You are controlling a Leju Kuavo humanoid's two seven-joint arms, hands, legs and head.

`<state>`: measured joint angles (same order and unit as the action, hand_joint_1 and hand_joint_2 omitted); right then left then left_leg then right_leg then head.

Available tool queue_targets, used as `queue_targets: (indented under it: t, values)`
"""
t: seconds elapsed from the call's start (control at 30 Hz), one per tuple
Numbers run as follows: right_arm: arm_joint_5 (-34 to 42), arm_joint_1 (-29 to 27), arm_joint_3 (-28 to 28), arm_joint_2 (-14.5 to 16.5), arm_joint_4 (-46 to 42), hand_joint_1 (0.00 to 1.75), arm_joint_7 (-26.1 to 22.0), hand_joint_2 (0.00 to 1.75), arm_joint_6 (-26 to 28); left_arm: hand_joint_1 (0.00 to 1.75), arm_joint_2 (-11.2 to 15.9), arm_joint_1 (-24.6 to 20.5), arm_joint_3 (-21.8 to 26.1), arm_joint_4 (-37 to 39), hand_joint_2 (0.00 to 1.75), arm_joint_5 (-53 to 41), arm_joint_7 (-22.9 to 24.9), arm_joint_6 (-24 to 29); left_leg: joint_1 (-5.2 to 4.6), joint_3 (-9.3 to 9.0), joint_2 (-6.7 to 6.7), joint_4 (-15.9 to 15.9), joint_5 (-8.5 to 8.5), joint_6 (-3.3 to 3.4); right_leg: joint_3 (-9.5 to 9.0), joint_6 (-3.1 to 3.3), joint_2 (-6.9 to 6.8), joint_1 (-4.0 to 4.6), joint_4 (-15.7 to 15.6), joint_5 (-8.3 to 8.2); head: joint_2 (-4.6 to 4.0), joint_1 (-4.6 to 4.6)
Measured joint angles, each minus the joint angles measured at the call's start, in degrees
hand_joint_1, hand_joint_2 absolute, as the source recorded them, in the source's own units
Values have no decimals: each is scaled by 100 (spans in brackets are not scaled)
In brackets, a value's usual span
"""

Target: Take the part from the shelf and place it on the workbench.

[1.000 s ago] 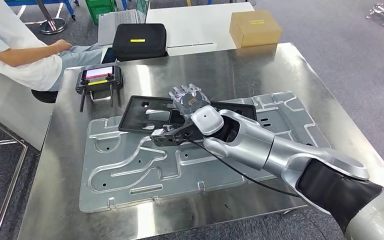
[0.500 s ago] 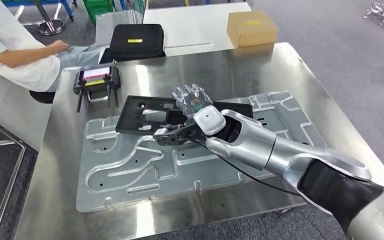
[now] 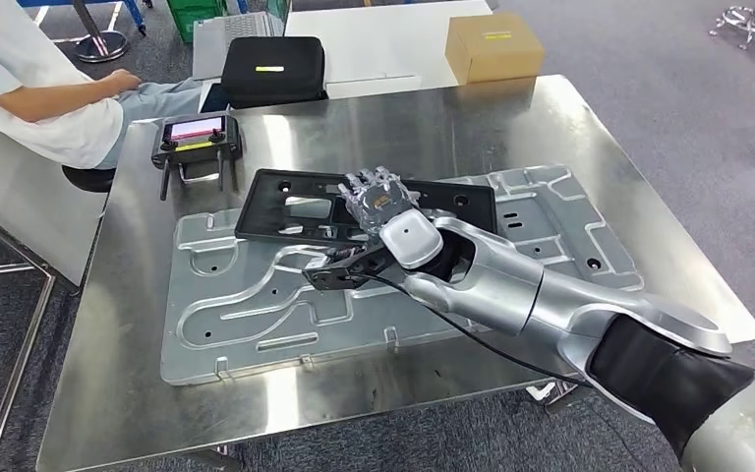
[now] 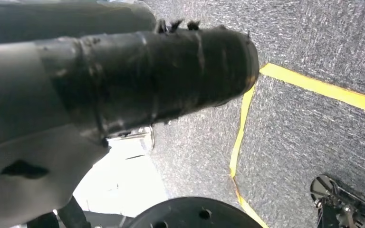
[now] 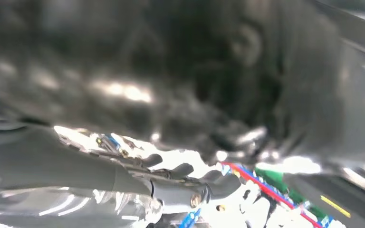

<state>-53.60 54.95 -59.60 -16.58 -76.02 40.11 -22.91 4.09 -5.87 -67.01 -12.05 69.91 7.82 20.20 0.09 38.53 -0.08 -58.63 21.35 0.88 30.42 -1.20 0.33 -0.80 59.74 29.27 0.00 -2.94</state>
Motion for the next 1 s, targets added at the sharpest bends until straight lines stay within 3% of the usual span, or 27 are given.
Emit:
queue_targets:
  t: [0.1,0.17,0.23,0.27,0.3,0.33,0.4,0.47,0.53,0.6,0.63,0.67,0.73,0.77,0.8,0.83,0.9,0.97,1.0]
  values:
    - [-33,-15,18,-5,-25,0,0,0,-49,0,3,11,0,1,0,-1,1,1,9,72,-18,-18,-38,-102,109,109,-9,-4,-39,-133,0,-8]
    - [-40,-22,31,-12,-49,0,0,0,-73,0,2,26,0,0,0,0,0,2,33,225,-23,-360,350,-158,227,199,-25,-28,-70,-266,0,-4]
    - [-48,-30,56,-22,-75,0,0,0,-80,0,-5,27,0,-1,0,1,-1,4,53,408,-18,-1052,921,-203,375,240,-26,-25,-69,-389,0,0]
    - [-61,-44,67,-30,-87,0,0,0,-91,0,-7,21,0,-1,0,1,-2,7,59,453,-17,-1370,1080,-217,456,240,-24,-21,-66,-448,0,1]
    - [-84,-65,80,-44,-101,0,0,0,-114,0,-6,15,0,-1,0,0,-2,10,61,426,-17,-1551,1110,-224,536,234,-26,-19,-64,-505,0,0]
    - [-114,-92,97,-62,-120,0,0,0,-144,0,-5,9,0,0,0,0,-1,13,61,306,-17,-1551,1031,-223,612,224,-28,-20,-61,-561,0,1]
    - [-178,-131,161,-108,-181,0,0,0,-217,0,-4,0,0,1,0,-1,13,17,58,-203,-18,-1043,789,-196,740,195,-30,-22,-55,-667,0,0]
    - [-244,-138,277,-156,-281,0,4,0,-311,0,1,-5,0,1,0,-1,43,21,32,-789,-20,-272,799,-145,821,143,-31,-14,-53,-767,0,-4]
    - [-304,-135,391,-198,-379,0,9,0,-422,0,9,-6,0,1,0,0,65,22,-10,-1005,-25,117,873,-93,845,70,-37,-16,-86,-876,0,-1]
    - [-335,-141,463,-244,-449,0,11,0,-490,0,9,-9,0,1,0,1,69,18,-8,-943,-11,186,766,-25,856,-5,-32,-17,-120,-931,0,-5]
    - [-342,-143,493,-266,-480,0,10,0,-502,0,8,-14,0,1,0,1,70,16,5,-916,3,216,695,23,894,-34,-26,-18,-51,-826,0,-17]
    - [-345,-145,522,-285,-507,0,10,0,-506,0,6,-15,0,0,0,1,70,15,20,-865,22,248,618,71,960,-53,-19,-16,127,-612,0,-34]
    - [-349,-153,561,-316,-552,0,9,0,-512,0,5,-17,0,1,0,0,67,14,24,-732,43,257,485,135,1144,-76,-17,-26,806,-18,0,-57]
    - [-354,-166,573,-332,-570,0,9,0,-517,0,6,-15,0,1,0,0,61,14,22,-648,47,250,423,143,1209,-89,-17,-27,1175,167,0,-59]
    - [-360,-184,582,-350,-587,0,9,0,-527,0,6,-15,0,1,0,0,52,11,20,-558,47,237,361,140,1217,-102,-18,-30,1441,210,0,-62]
    - [-366,-199,593,-363,-607,0,9,0,-543,0,7,-14,0,1,0,0,36,9,19,-465,47,216,304,131,1147,-113,-18,-34,1539,122,0,-62]
    - [-380,-214,627,-380,-658,0,9,0,-574,0,7,-14,0,1,0,0,5,2,21,-286,47,146,213,97,737,-117,-20,-47,1180,-167,0,-64]
    - [-402,-210,678,-385,-735,0,9,0,-594,0,7,-16,0,1,0,0,-16,-2,5,-132,43,50,146,38,186,-90,-15,-33,421,-132,0,-62]
    - [-415,-210,705,-387,-774,0,9,0,-605,0,7,-19,0,1,0,1,-24,-2,0,-80,41,18,105,3,20,-65,-12,-17,138,-52,0,-63]
